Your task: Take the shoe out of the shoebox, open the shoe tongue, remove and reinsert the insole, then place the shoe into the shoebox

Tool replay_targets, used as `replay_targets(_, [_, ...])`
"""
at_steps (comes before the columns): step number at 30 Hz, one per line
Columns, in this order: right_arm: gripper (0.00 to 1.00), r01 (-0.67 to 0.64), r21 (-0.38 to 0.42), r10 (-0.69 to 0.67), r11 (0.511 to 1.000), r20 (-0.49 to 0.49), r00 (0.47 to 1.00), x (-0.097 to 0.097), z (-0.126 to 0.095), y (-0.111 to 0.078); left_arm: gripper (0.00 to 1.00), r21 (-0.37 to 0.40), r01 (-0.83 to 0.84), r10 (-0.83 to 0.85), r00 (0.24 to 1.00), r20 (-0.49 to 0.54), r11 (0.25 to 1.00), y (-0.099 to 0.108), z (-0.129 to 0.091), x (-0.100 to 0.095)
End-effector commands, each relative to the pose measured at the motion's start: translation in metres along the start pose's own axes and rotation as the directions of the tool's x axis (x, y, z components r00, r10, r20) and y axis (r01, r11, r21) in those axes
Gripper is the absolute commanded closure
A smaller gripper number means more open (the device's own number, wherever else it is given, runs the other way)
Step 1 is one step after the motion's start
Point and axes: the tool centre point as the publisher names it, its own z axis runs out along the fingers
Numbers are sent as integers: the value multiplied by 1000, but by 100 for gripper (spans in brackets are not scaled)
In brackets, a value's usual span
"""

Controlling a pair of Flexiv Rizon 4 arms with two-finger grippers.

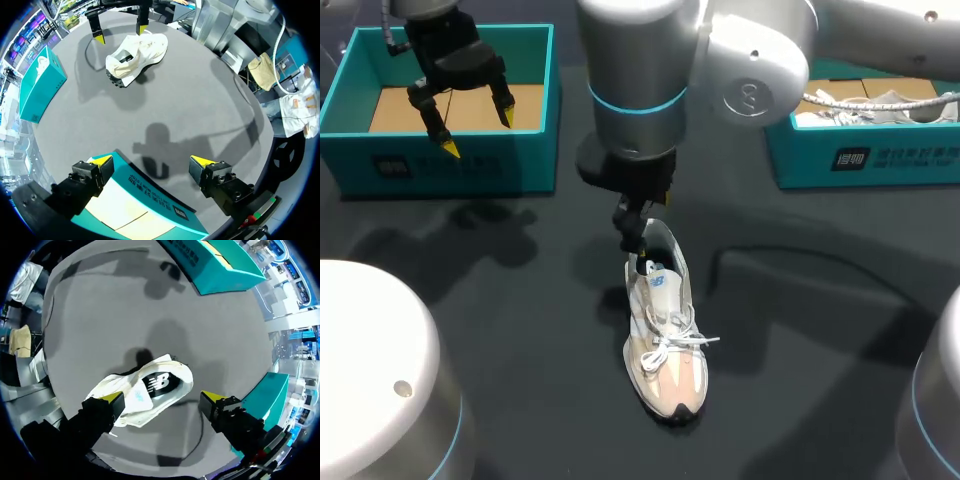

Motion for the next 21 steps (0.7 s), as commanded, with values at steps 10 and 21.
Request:
replay_targets(10, [0, 258, -59, -255, 964, 47, 966, -26, 17, 9, 0, -3, -1, 1, 1000, 2, 1000, 0, 0, 2])
replay_targets(21, [0, 312, -35, -312, 949, 25, 950, -38, 47, 18, 0, -3, -1, 1, 1000, 2, 1000, 0, 0, 2])
